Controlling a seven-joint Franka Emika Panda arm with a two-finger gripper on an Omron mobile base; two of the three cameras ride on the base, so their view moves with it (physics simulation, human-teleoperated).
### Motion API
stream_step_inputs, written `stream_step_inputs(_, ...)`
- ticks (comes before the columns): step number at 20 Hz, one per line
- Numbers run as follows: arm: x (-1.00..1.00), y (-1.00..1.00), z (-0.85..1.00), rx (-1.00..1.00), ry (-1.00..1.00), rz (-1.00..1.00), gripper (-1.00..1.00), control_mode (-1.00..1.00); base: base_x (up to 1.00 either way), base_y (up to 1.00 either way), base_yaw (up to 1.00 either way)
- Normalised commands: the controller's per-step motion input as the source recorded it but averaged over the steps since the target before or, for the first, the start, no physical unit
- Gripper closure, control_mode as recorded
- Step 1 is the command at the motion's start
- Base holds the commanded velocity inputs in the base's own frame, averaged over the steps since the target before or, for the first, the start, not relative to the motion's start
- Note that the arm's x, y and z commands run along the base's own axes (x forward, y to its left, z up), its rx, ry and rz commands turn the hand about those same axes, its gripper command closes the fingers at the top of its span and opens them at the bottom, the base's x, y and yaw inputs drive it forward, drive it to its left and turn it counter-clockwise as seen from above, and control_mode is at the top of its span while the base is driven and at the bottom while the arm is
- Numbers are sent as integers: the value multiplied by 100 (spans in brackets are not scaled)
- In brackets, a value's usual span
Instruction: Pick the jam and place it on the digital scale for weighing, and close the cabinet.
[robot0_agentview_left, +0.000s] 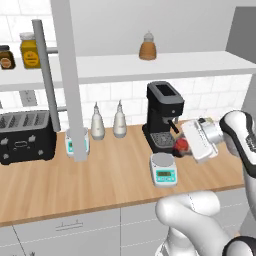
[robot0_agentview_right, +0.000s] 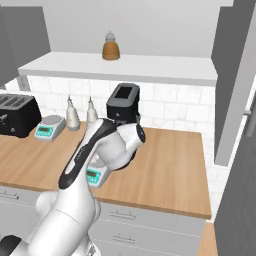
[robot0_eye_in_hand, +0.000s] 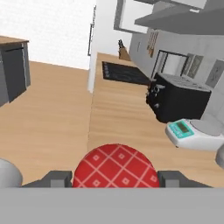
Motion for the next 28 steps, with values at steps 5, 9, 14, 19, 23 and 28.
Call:
stream_step_inputs(5, 51, 0, -63, 0, 4, 2, 100, -100, 0, 0, 0)
stream_step_inputs(9, 41, 0, -36, -3, 9, 0, 100, -100, 0, 0, 0)
stream_step_inputs(14, 46, -2, -37, -2, 4, 0, 100, -100, 0, 0, 0)
stream_step_inputs(19, 35, -4, -37, 0, 0, 0, 100, -100, 0, 0, 0)
stream_step_inputs(23, 30, -4, -32, 0, 0, 0, 100, -100, 0, 0, 0)
stream_step_inputs(28, 24, -2, -29, 0, 0, 0, 100, -100, 0, 0, 0)
